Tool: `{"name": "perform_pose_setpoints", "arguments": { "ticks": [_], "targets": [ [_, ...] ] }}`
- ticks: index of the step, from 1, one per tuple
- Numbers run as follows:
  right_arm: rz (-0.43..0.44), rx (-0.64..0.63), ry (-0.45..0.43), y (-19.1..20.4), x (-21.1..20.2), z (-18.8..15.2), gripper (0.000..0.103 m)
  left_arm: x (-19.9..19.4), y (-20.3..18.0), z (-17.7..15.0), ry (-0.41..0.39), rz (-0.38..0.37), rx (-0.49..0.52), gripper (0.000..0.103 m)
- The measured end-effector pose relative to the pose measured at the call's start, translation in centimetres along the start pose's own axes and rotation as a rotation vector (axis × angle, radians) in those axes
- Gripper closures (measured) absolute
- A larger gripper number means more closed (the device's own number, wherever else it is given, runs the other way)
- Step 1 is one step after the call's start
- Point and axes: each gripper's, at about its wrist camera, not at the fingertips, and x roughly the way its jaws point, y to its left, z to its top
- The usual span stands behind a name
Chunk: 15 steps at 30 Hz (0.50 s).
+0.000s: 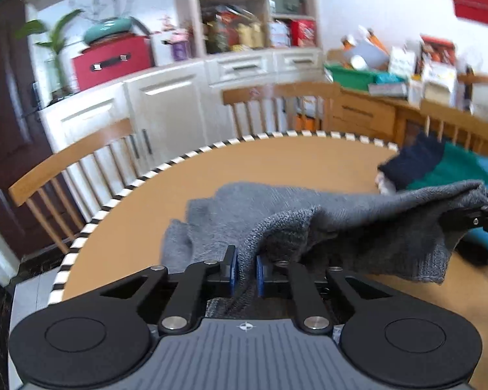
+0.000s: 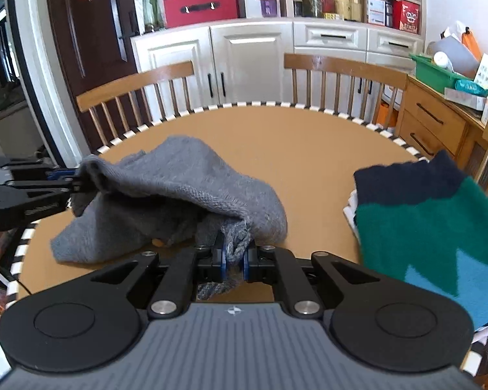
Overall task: Fold clothes
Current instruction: 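Lift the grey vest with both tools and shake it open in the air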
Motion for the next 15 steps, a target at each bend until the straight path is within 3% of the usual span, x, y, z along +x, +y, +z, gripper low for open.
{"name": "perform_pose_setpoints", "arguments": {
  "ticks": [4,11,15],
  "targets": [
    [0.028,-0.070,-0.077,-0.3,-4.6,2.2,0.095,-7.0,0.1,1.5,-0.092,0.024,-0.008,0.092],
    [0.121,-0.303,-0.244,1.7,-15.8,7.0,0.095,-22.4,-1.6,5.8,-0.357,0.080,0.035,0.092],
    [0.156,-0.410,-0.324,2.9,-21.8,9.9,0.096,-29.2,-2.1,8.8,-0.458,0.109,0.056,0.092]
  ]
}}
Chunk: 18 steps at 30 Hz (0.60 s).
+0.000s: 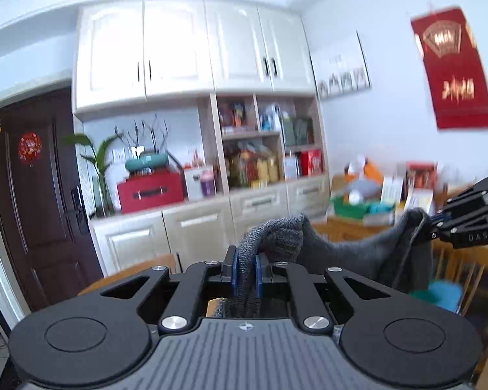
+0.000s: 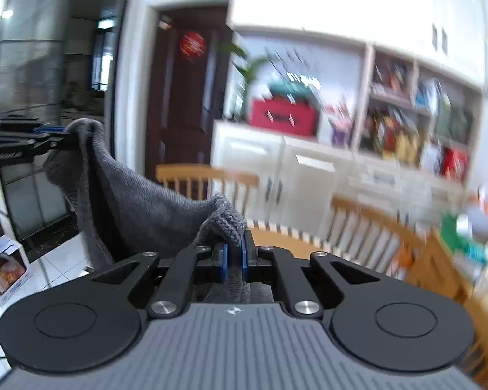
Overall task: Fold clothes
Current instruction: 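Lift the grey vest with both tools and shake it open in the air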
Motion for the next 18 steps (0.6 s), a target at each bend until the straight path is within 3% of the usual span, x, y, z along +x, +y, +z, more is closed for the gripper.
{"name": "perform_pose_setpoints", "arguments": {
  "ticks": [6,10,12,14,18],
  "targets": [
    [-0.013,-0.102,-0.140,-1.0,-5.9,8.7,0.096,-6.0,1.0,8.9,-0.139,0.048,0.056,0.092],
    [-0.068,-0.153,-0.189,-1.9,-5.6,12.5,0.096,-5.1,2.2,12.8,-0.147,0.108,0.077,0.091],
    [-0.073,-0.153,-0.152,-2.3,-2.3,12.8,0.096,-2.2,3.2,12.4,-0.092,0.119,0.064,0.090],
    [-0.053,-0.127,-0.060,-2.8,2.6,11.7,0.096,2.2,4.3,10.3,0.009,0.108,0.047,0.090],
    [-0.018,-0.033,0.224,-4.0,16.4,5.4,0.096,15.4,6.5,0.6,0.315,0.052,-0.032,0.090]
  ]
}}
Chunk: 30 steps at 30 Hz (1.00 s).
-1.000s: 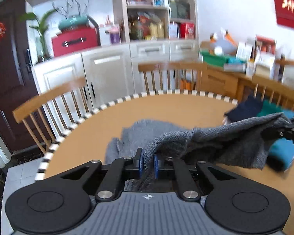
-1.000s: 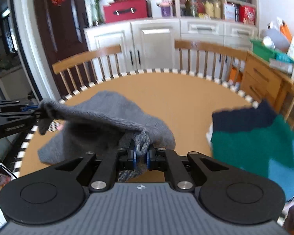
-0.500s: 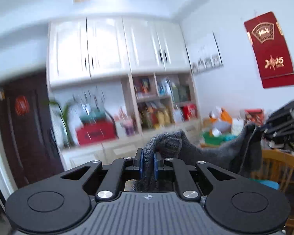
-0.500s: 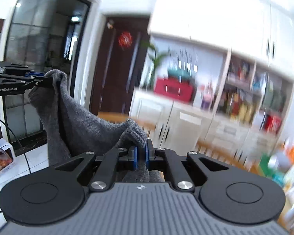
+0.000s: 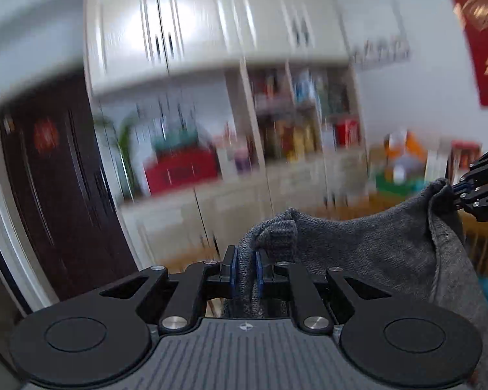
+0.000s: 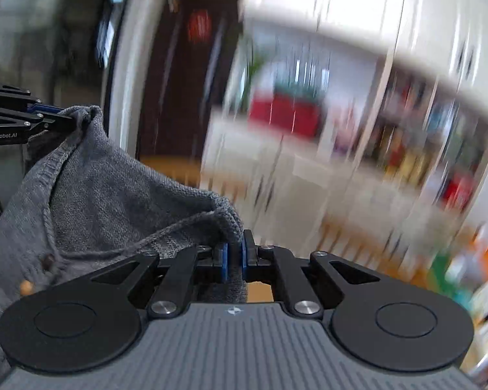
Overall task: Fold clothes
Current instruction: 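Lift the grey vest with both tools and shake it open in the air, then lay the grey vest flat on the table and open both tools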
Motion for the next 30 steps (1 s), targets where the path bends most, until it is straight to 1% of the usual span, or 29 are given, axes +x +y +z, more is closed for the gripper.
{"name": "perform_pose_setpoints", "arguments": {
  "ticks": [2,4,5,7,8,10,11,12,13,14,15,16,17,18,20,21,23,25,26,28,30],
  "targets": [
    [-0.004,0.054,0.149,-0.8,8.9,-2.6,0.096,9.2,0.1,-3.6,0.143,-0.017,-0.033,0.091],
    [-0.039,0.125,0.263,-1.6,17.3,-4.8,0.096,17.9,0.1,-6.9,0.269,-0.028,-0.067,0.091],
    [-0.059,0.161,0.312,-2.1,21.2,-5.8,0.096,21.3,-0.1,-7.9,0.306,-0.024,-0.083,0.091],
    [-0.090,0.234,0.368,-3.1,28.1,-7.3,0.096,28.2,-0.4,-10.0,0.380,-0.017,-0.115,0.091],
    [-0.111,0.269,0.386,-3.8,31.2,-7.8,0.096,31.2,-0.7,-10.7,0.397,-0.006,-0.119,0.091],
    [-0.172,0.331,0.386,-5.3,35.3,-8.7,0.092,35.7,-1.4,-11.3,0.382,0.030,-0.095,0.090],
    [-0.201,0.378,0.368,-6.4,36.1,-9.3,0.081,37.0,-1.1,-11.1,0.370,0.036,-0.081,0.083],
    [-0.230,0.425,0.349,-7.5,36.9,-9.8,0.064,38.0,-0.6,-10.8,0.356,0.040,-0.071,0.078],
    [-0.254,0.465,0.319,-8.5,37.1,-10.2,0.055,38.7,0.1,-10.3,0.338,0.042,-0.063,0.063],
    [-0.266,0.481,0.269,-9.4,36.1,-10.3,0.045,39.0,0.9,-10.2,0.314,0.045,-0.052,0.054],
    [-0.274,0.472,0.228,-10.4,35.3,-10.8,0.046,38.9,2.0,-10.4,0.283,0.051,-0.037,0.053],
    [-0.277,0.455,0.210,-11.2,34.4,-11.3,0.046,39.0,3.1,-10.7,0.262,0.051,-0.035,0.054],
    [-0.268,0.444,0.211,-11.8,33.8,-12.1,0.047,39.0,4.1,-11.2,0.254,0.046,-0.049,0.052],
    [-0.248,0.439,0.218,-12.2,33.3,-13.0,0.047,39.2,5.0,-11.9,0.268,0.020,-0.075,0.051],
    [-0.181,0.441,0.259,-12.2,33.2,-15.2,0.049,39.7,6.3,-13.9,0.342,-0.081,-0.155,0.050],
    [-0.182,0.429,0.291,-12.0,33.8,-16.0,0.049,40.1,6.7,-14.8,0.376,-0.115,-0.182,0.050],
    [-0.204,0.431,0.319,-11.5,34.9,-17.5,0.049,40.7,6.5,-16.4,0.405,-0.113,-0.184,0.050],
    [-0.218,0.467,0.327,-11.1,35.7,-18.2,0.049,41.9,6.4,-17.5,0.426,-0.082,-0.199,0.050],
    [-0.221,0.497,0.329,-11.1,36.3,-18.1,0.049,42.6,6.6,-17.9,0.436,-0.075,-0.225,0.050],
    [-0.227,0.555,0.333,-11.0,37.3,-18.1,0.049,43.9,7.4,-18.2,0.455,-0.089,-0.312,0.050],
    [-0.223,0.584,0.327,-10.8,38.0,-18.1,0.051,45.0,8.0,-18.4,0.461,-0.100,-0.373,0.048]
  ]
}}
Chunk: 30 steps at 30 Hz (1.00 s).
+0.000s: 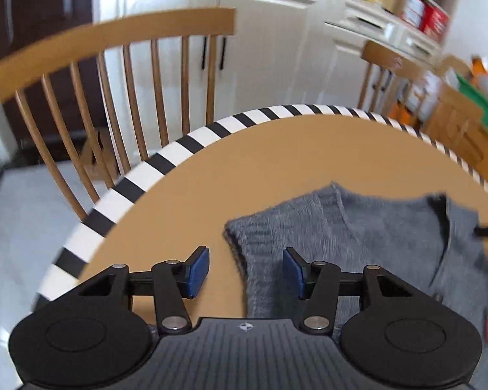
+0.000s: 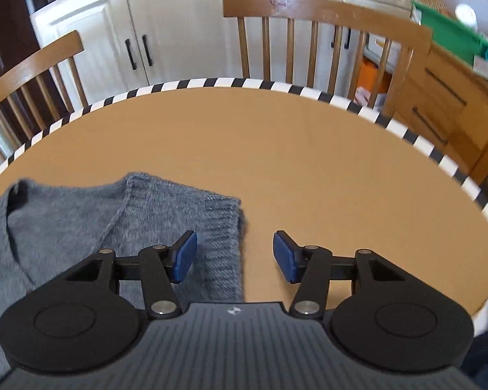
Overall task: Fold clothes
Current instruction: 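Lay the grey vest flat on the table and open both tools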
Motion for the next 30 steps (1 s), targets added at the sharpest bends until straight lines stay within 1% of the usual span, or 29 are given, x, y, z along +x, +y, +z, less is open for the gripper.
{"name": "perform_pose_setpoints", "arguments": {
  "ticks": [1,2,3,4,5,7,8,10,14,19,21,22,23,24,25,27,30],
  "targets": [
    [0.007,0.011,0.000,0.2,0.3,0.1,0.054,0.3,-0.1,0.1,-0.001,-0.015,-0.017,0.048],
    [0.014,0.023,0.001,0.4,0.6,0.3,0.068,0.7,-0.2,0.2,-0.001,-0.036,-0.031,0.049],
    [0.018,0.033,0.008,0.6,1.0,0.5,0.098,1.0,-0.4,0.1,-0.002,-0.057,-0.044,0.053],
    [0.015,0.034,0.018,0.9,1.3,0.6,0.099,1.3,-0.7,0.0,-0.011,-0.062,-0.048,0.065],
    [0.005,0.022,0.017,1.2,1.2,0.6,0.099,1.5,-1.2,-0.1,-0.026,-0.030,-0.029,0.086],
    [-0.017,-0.007,0.013,1.8,1.2,0.7,0.100,1.9,-2.6,-0.2,-0.053,0.064,0.047,0.090],
    [-0.036,-0.028,0.010,2.0,1.3,1.1,0.100,2.1,-2.9,-0.1,-0.063,0.087,0.065,0.091],
    [-0.072,-0.049,0.011,1.9,2.0,1.8,0.100,2.7,-3.3,0.6,-0.067,0.121,0.068,0.092],
    [-0.133,-0.041,-0.007,1.7,3.4,3.5,0.100,3.9,-3.8,2.6,-0.083,0.181,0.060,0.094],
    [-0.229,-0.096,-0.024,3.1,4.9,4.0,0.099,5.7,-5.7,3.6,-0.114,0.260,0.160,0.094],
    [-0.243,-0.101,-0.028,3.4,4.3,4.1,0.093,6.1,-6.0,3.6,-0.106,0.261,0.163,0.090],
    [-0.235,-0.086,-0.042,3.2,3.5,4.1,0.090,5.8,-5.9,3.7,-0.106,0.251,0.146,0.086],
    [-0.228,-0.071,-0.063,3.1,2.5,4.1,0.082,4.9,-5.4,3.7,-0.112,0.229,0.108,0.085],
    [-0.222,-0.060,-0.103,2.8,1.1,3.8,0.073,3.9,-4.9,3.6,-0.126,0.218,0.087,0.085],
    [-0.214,-0.066,-0.146,2.6,-0.5,3.4,0.073,2.7,-4.6,3.4,-0.152,0.222,0.085,0.085],
    [-0.194,-0.101,-0.176,2.4,-3.0,2.1,0.074,0.0,-4.2,2.7,-0.191,0.228,0.092,0.086],
    [-0.083,-0.121,-0.178,2.3,-7.1,-1.4,0.075,-4.6,-3.8,0.6,-0.207,0.178,0.057,0.083]
  ]
}}
